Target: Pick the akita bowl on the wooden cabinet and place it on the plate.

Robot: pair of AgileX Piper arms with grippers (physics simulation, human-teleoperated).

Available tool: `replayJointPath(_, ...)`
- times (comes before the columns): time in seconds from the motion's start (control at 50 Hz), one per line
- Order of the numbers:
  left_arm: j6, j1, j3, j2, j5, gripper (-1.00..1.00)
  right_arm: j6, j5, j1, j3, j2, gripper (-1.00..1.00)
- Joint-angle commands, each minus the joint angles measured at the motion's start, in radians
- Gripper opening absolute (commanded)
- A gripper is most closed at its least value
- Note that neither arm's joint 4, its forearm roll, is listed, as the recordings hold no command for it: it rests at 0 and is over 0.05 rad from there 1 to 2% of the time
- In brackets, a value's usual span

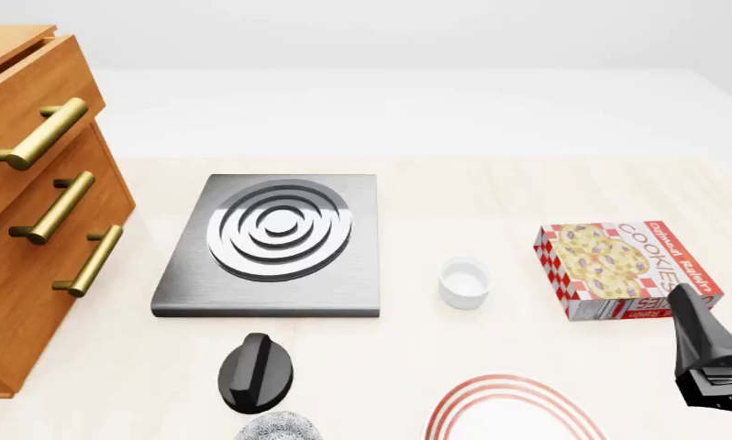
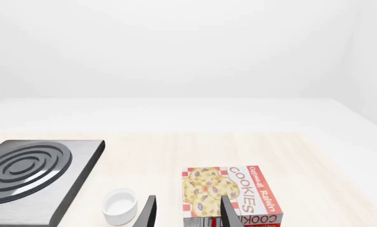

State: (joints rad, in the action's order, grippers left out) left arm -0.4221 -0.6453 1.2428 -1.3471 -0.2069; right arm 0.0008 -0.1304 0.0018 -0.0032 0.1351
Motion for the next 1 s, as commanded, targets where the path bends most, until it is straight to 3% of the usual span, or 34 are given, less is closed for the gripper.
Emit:
replayJointPath(0.02, -0.035, 0.008, -0.012, 0.020, -0.005, -1.00, 0.000, 0.000, 0.000, 0.000, 0.000, 1.00)
replayJointPath(0.4, -0.111, 0.059, 0.026, 0.084, -0.077, -1.00, 0.000, 0.000, 0.000, 0.000, 0.000, 1.00)
replayJointPath(1.0, -0.157, 0.150, 0.147, 0.219, -0.221, -1.00, 0.000, 0.000, 0.000, 0.000, 0.000, 1.00)
